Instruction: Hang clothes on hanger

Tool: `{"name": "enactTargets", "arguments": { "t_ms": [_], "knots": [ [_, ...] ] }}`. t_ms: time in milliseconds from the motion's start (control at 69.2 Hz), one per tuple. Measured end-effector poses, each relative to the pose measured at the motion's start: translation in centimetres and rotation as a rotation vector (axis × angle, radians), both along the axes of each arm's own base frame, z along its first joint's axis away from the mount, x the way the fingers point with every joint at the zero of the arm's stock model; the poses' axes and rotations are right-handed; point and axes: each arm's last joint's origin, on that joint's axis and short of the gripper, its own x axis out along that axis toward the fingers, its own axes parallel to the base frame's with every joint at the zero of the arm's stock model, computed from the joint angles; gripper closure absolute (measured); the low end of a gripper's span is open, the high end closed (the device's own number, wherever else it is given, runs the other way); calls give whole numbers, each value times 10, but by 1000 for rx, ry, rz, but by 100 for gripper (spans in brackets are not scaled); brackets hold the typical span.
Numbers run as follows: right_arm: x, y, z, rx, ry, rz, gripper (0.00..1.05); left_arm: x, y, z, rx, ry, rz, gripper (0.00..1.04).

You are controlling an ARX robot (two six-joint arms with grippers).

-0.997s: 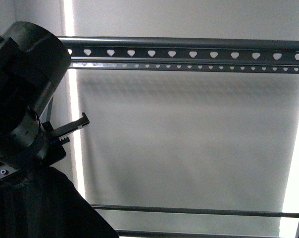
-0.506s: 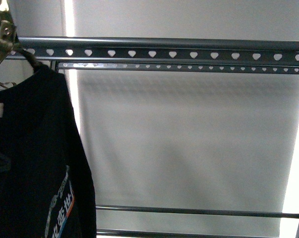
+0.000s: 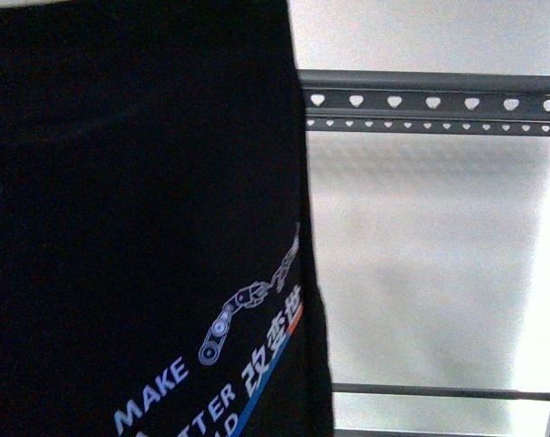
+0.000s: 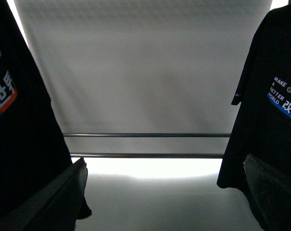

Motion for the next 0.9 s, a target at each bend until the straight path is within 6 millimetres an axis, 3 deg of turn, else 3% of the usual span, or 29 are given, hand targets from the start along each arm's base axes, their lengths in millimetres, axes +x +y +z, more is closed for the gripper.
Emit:
{"name": "enactTargets", "arguments": {
  "t_ms": [217,448,607,896],
  "knots": [
    [0,0,0,0,0,0,7,22,12,13,126,-158,-219,98],
    [0,0,0,0,0,0,7,51,9,9,249,-108,-372,98],
    [0,0,0,0,0,0,7,74,-1,3,292,-61,-419,98],
    [0,0,0,0,0,0,7,117,-37,14,320,-132,-508,98]
  ]
}}
